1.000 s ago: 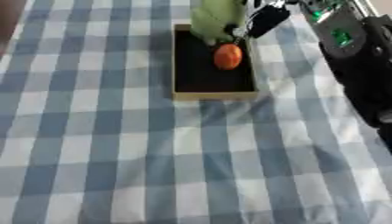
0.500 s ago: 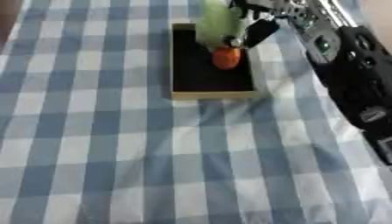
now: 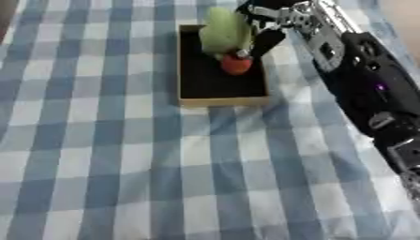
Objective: Pick up objects on the table and place them in the box.
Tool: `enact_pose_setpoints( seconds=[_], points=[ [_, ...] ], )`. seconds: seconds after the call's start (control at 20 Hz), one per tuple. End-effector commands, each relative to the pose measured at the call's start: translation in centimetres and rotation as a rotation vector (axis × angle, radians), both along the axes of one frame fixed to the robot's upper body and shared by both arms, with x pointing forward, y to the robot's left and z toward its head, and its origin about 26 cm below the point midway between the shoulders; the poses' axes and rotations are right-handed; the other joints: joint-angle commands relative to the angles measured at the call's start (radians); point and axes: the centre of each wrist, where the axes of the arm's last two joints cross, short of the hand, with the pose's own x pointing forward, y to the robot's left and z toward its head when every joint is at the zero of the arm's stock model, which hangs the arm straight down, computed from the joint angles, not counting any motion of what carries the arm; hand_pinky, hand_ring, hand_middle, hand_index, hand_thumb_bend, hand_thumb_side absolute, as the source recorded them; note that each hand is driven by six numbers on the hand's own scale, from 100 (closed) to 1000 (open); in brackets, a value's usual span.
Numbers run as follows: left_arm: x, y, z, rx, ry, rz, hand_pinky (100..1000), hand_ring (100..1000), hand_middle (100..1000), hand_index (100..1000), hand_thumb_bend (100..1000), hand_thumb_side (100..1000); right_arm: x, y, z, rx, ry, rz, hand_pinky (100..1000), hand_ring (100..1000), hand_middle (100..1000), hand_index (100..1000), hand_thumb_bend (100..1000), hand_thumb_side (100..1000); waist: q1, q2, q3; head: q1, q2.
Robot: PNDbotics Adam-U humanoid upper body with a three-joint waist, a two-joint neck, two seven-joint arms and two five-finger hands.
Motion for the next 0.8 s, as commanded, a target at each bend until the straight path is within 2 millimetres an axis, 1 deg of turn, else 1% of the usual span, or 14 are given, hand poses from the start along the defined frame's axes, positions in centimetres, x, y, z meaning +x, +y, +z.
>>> enact_pose_setpoints(
  seconds=[0.05,0.25,0.45,0.7,0.8],
  points=[
    [-0.2,0.1,0.9,0.017,-0.027,-0.005,837,821,722,836,103,666,-0.2,-0.2,1.8,0.006,-0.027,0.031,713,857,799,905,403,451,0.003,-0.017,-0.001,-0.001,0.005],
    [-0.3,0.1,0.9,0.017,-0.027,-0.004,837,821,722,836,104,664,-0.9,0.1,3.1,-0.013,-0.063,0.057,734,868,813,925,468,398,0.004,-0.019,-0.002,0.000,0.005],
    [-0.3,0.1,0.9,0.018,-0.027,-0.004,837,821,722,836,106,663,-1.8,0.2,4.5,-0.022,-0.132,0.067,735,869,816,931,467,401,0.003,-0.020,-0.003,0.002,0.005],
    [-0.3,0.2,0.9,0.020,-0.027,-0.002,836,821,722,836,107,660,-3.2,0.0,6.7,0.003,-0.235,0.070,719,860,809,928,476,359,0.002,-0.022,-0.006,0.005,0.005],
    [-0.3,0.2,0.9,0.020,-0.026,-0.001,836,821,722,836,107,660,-3.9,-0.1,7.6,0.017,-0.266,0.077,713,859,808,927,469,356,0.002,-0.023,-0.008,0.005,0.005]
  ],
)
